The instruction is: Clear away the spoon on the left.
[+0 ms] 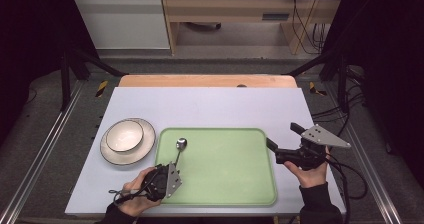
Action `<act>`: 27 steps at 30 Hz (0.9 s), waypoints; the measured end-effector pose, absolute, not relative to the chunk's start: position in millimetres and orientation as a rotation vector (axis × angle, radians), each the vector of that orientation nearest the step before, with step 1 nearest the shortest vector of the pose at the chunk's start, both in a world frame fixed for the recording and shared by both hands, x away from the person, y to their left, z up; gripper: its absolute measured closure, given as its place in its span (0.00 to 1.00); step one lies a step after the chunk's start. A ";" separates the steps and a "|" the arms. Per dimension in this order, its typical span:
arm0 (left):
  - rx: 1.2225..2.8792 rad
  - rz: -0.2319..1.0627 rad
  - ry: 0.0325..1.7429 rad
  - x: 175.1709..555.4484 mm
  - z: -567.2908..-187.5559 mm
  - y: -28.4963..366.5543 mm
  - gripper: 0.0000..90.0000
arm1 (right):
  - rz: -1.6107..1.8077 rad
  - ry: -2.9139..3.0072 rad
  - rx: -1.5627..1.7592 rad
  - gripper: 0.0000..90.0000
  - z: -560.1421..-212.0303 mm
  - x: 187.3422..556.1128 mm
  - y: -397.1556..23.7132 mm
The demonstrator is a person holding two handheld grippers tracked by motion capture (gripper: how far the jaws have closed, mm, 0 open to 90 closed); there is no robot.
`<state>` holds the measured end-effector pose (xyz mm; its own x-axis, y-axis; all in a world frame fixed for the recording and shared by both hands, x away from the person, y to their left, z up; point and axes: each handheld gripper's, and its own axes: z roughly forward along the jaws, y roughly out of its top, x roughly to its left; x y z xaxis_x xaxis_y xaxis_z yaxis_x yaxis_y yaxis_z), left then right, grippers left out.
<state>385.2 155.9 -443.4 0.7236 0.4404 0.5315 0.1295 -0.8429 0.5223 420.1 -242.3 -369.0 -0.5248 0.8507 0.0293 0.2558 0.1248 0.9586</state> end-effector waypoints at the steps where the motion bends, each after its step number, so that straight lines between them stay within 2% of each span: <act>1: 2.478 0.922 0.432 385.5 -443.9 155.7 0.76 | 1.415 1.862 1.066 0.05 -368.9 420.1 -242.4; 14: 2.520 0.887 0.399 387.3 -449.7 153.3 0.61 | 1.412 1.860 1.063 0.05 -368.7 420.0 -242.8; 27: 2.546 0.891 0.409 390.4 -450.4 152.7 0.37 | 1.411 1.861 1.063 0.05 -368.8 420.0 -242.9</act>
<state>390.4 152.7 -450.4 0.7524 0.3991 0.5240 0.1366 -0.8728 0.4686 420.0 -242.9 -368.8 -0.5235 0.8517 0.0238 0.2529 0.1286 0.9589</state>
